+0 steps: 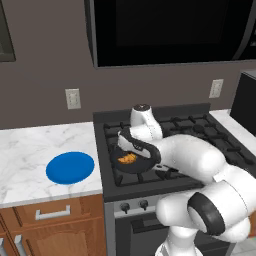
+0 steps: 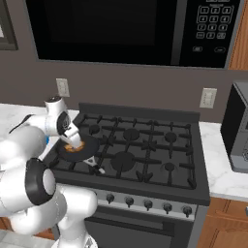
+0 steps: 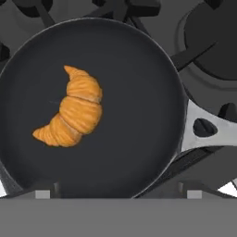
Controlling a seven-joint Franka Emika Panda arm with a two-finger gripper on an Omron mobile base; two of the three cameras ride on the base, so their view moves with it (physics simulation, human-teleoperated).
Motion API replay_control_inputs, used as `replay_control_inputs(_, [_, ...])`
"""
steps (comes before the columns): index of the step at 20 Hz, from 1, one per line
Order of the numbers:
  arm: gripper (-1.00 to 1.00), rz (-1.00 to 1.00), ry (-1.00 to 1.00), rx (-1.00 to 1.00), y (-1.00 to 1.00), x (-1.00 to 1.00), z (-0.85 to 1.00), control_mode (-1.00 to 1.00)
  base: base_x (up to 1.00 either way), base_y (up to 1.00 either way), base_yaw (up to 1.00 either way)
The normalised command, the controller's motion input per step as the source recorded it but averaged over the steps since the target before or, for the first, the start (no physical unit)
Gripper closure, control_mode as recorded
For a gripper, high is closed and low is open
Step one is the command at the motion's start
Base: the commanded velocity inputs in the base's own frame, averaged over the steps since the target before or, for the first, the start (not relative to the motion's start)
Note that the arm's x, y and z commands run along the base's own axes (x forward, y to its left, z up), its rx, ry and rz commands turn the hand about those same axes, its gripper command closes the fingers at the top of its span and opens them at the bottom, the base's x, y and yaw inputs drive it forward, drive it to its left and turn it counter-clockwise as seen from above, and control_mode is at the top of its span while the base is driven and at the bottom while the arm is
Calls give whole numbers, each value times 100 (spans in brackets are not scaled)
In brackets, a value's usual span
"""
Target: Pick the croissant and place it on the pan. Then turn on the stove to warm the croissant.
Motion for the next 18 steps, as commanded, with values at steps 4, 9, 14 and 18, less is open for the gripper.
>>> replay_control_inputs(4, [-100,10,-9,-18,0,-91,30,-100,0,0,0])
replay_control_inputs(9, [-100,11,-9,-16,1,-89,29,-100,0,0,0])
replay_control_inputs(14, [-100,15,-2,-12,13,-68,25,-100,0,0,0])
replay_control_inputs(18, [-100,15,0,-12,26,-53,11,-100,0,0,0])
